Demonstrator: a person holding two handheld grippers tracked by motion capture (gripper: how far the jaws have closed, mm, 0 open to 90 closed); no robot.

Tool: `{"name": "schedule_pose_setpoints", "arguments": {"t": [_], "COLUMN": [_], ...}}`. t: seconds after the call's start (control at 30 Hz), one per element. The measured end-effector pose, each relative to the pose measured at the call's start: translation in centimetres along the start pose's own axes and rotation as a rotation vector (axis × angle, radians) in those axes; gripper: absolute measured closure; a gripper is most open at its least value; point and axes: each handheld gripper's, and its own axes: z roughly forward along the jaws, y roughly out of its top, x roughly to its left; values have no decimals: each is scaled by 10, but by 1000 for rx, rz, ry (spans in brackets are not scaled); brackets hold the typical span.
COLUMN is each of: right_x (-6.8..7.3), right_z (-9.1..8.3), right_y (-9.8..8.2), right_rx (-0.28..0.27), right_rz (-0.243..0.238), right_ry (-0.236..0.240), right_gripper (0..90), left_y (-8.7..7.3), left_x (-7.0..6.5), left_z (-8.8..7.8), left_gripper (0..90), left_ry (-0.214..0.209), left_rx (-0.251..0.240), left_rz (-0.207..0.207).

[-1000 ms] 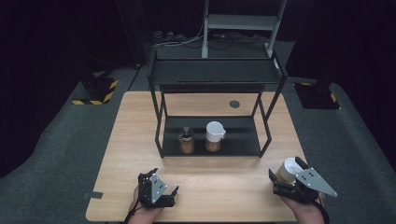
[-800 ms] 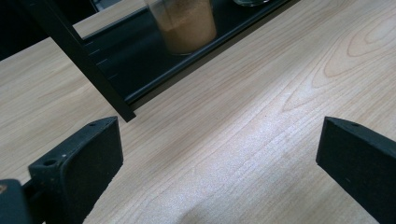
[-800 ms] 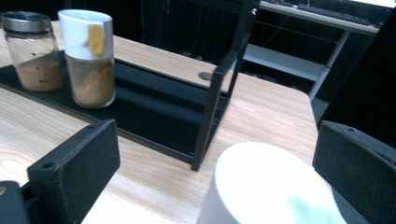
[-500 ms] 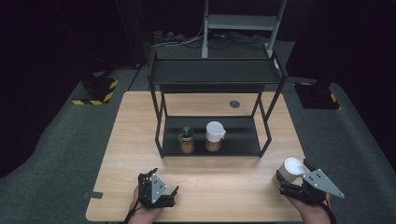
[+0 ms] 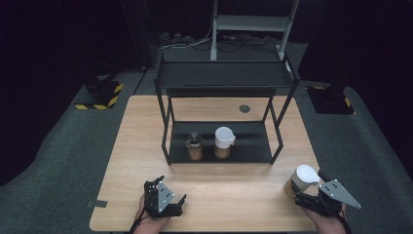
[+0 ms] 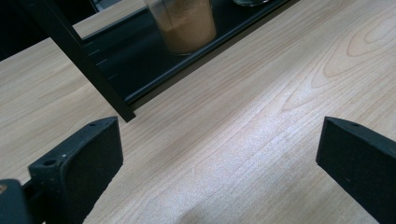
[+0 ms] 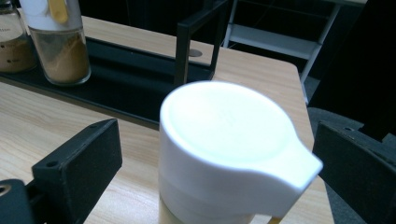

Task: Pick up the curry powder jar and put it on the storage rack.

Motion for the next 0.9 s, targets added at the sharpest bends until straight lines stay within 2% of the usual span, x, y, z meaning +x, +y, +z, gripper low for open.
{"name": "schedule_pose_setpoints", "arguments": {"t": [0.33, 0.6, 0.9], "right_x": [-2, -9, -13], "right_z": [4, 5, 8], "right_y": [-12, -21, -30], "right_rx": [17, 10, 4], "right_rz": [24, 42, 59], "right_ry": [7, 35, 49], "right_gripper": [35, 62, 138], "left_y": [0, 0, 0], "left_x": [0, 0, 0], "left_z": [0, 0, 0], "left_gripper": [7, 7, 6], "left_ry": [0, -1, -1], "left_rx": [-1, -1, -1], "left_rz": [2, 3, 2]}}
